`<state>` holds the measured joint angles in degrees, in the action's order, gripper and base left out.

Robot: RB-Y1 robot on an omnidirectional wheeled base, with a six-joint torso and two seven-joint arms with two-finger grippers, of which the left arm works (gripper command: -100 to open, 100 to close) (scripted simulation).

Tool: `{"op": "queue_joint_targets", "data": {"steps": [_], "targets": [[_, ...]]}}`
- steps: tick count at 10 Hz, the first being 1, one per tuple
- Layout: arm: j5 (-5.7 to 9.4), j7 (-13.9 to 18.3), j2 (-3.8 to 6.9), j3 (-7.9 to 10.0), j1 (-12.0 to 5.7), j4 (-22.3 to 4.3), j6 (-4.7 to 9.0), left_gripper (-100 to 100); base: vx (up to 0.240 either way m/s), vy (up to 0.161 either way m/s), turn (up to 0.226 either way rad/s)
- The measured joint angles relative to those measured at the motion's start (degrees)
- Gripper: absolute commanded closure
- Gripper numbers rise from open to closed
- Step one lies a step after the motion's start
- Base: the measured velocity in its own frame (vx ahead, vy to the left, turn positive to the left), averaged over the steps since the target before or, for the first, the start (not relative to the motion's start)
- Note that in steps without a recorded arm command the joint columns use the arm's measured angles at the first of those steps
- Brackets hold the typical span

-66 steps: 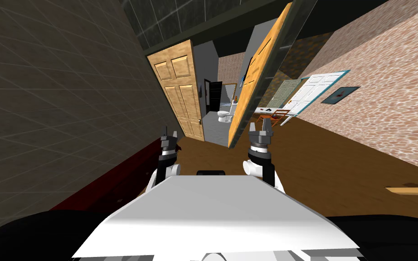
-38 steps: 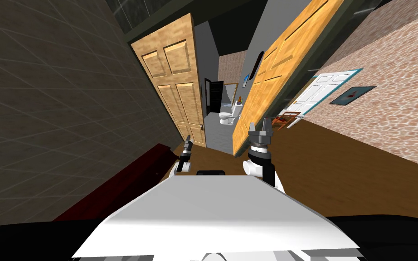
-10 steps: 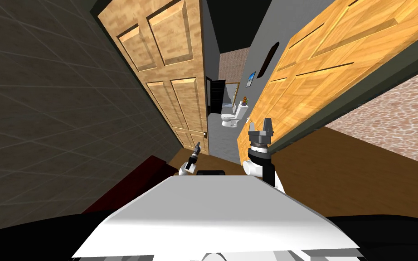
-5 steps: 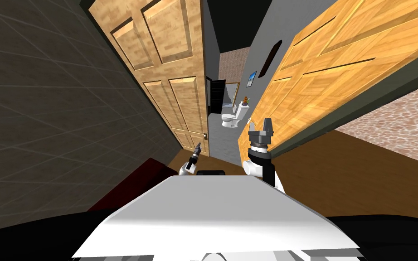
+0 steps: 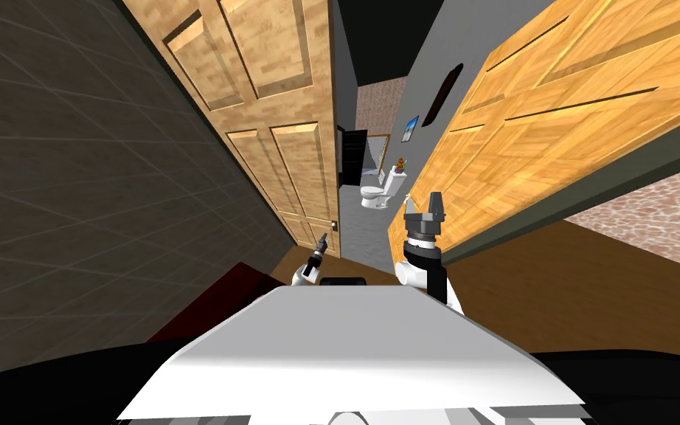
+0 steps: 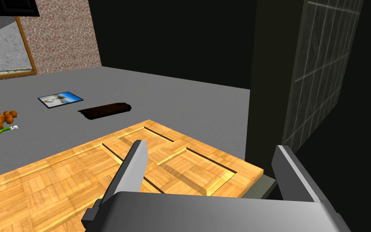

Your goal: Push the door open

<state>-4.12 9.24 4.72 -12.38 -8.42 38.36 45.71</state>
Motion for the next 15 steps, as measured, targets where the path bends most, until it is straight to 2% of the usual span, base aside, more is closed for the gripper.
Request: {"op": "queue_joint_targets", "data": {"steps": [8, 9, 15], "targets": [[0.51, -1.06, -0.72, 1.15, -0.29, -1.21, 0.41, -100, 0.181, -0.046, -0.024], [0.51, -1.06, -0.77, 1.13, -0.25, -1.20, 0.51, 100, -0.015, 0.000, -0.007], [0.48, -1.08, -0.74, 1.10, -0.22, -1.31, 0.26, 100, 0.006, -0.002, -0.001]]}}
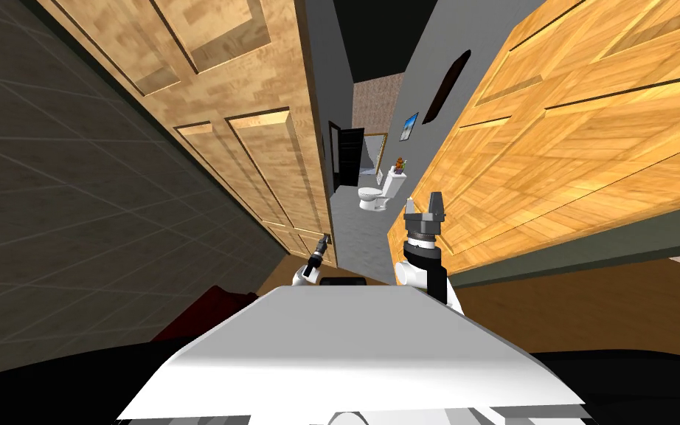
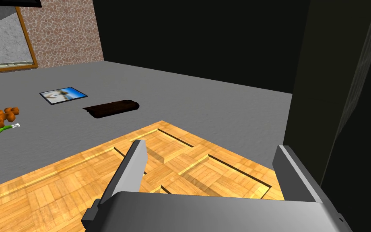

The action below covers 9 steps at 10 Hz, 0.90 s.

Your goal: Push the door open

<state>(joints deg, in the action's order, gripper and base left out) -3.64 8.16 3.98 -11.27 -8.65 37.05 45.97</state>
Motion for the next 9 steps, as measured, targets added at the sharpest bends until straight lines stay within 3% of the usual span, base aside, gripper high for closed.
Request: {"op": "queue_joint_targets", "data": {"steps": [6, 8, 9], "targets": [[0.98, -0.89, 0.49, 1.93, 0.48, 0.37, -0.87, 100, 0.157, -0.084, 0.032], [1.72, -1.65, 0.36, 3.42, -1.08, -2.90, 1.05, 100, 0.162, -0.092, 0.054], [1.84, -1.82, 0.49, 3.68, -0.83, -2.19, 0.80, 100, 0.061, -0.008, -0.004]]}}
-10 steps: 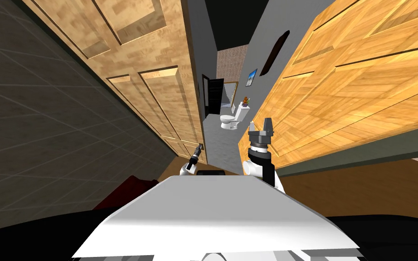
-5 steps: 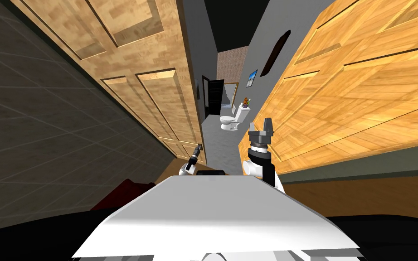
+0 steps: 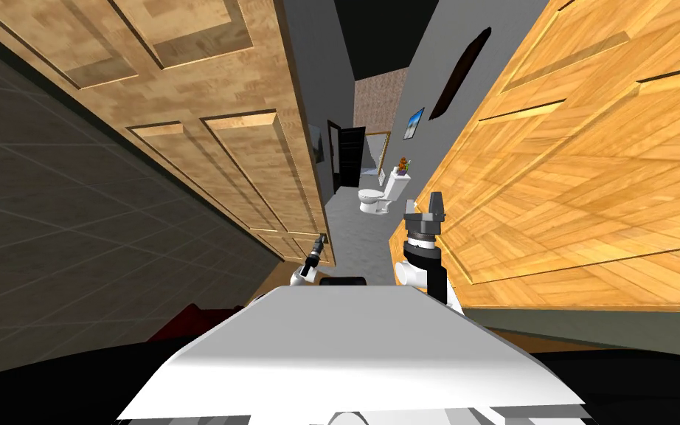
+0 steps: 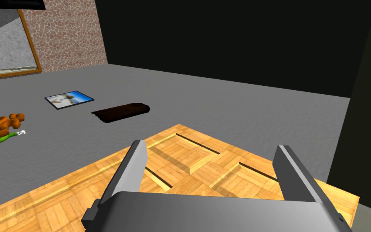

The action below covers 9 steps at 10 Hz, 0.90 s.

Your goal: Push the door open

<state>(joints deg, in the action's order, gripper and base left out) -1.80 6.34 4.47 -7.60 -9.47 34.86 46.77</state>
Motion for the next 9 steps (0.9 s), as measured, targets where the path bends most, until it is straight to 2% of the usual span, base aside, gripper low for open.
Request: {"op": "queue_joint_targets", "data": {"steps": [1, 2, 3, 4, 5, 6, 9], "targets": [[0.00, -0.07, 0.02, 0.04, 0.36, 1.20, -0.60, 100, 0.137, -0.061, 0.062], [0.24, -0.35, 0.08, 0.57, 1.20, 2.77, -1.83, 100, 0.177, -0.088, 0.069], [0.57, -0.64, 0.24, 1.24, 1.23, 2.36, -1.91, 100, 0.174, -0.098, 0.073], [0.82, -0.74, 0.65, 1.77, 1.99, 3.36, -2.25, 100, 0.124, -0.064, 0.065], [1.16, -0.86, 0.91, 2.45, 1.17, 1.84, -1.42, 100, 0.134, -0.058, 0.069], [1.58, -1.19, 1.02, 3.32, 0.96, 1.57, -1.04, -100, -0.045, -0.070, 0.065], [1.61, -1.12, 0.93, 3.26, 0.99, 1.77, -1.11, -100, -0.184, -0.015, 0.020]]}}
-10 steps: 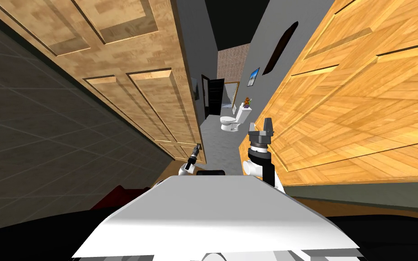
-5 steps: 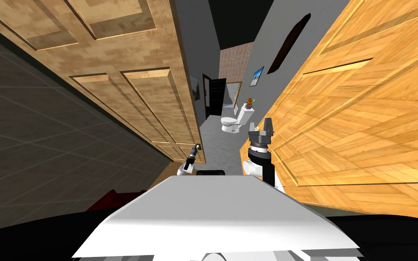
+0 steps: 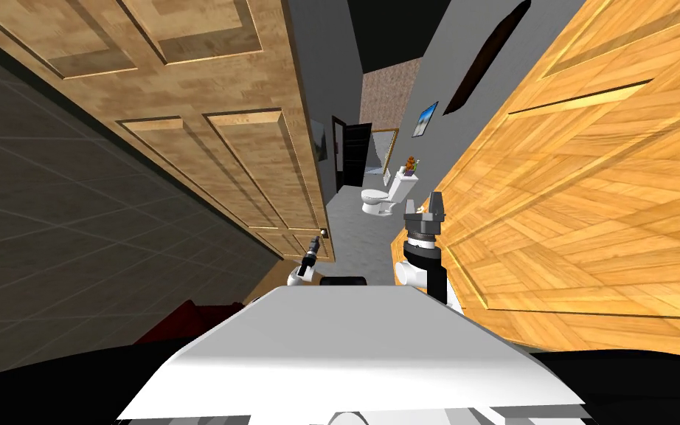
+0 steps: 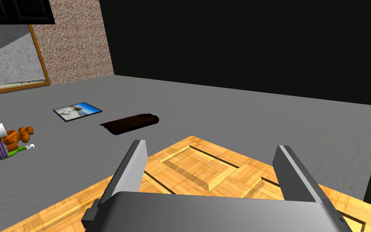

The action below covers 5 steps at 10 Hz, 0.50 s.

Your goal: Push the door open

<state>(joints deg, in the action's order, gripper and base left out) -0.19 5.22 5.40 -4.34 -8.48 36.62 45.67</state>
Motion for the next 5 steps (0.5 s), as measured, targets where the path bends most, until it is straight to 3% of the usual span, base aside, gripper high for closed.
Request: {"op": "queue_joint_targets", "data": {"steps": [3, 4, 5], "targets": [[0.03, 0.13, -0.35, -0.12, 0.14, 0.47, -0.28, -100, -0.252, -0.038, 0.046], [0.05, 0.16, -0.54, -0.16, 0.18, 0.46, -0.23, -100, -0.108, -0.036, 0.011], [0.05, 0.17, -0.57, -0.17, 0.22, 0.46, -0.22, -100, 0.060, -0.027, -0.031]]}}
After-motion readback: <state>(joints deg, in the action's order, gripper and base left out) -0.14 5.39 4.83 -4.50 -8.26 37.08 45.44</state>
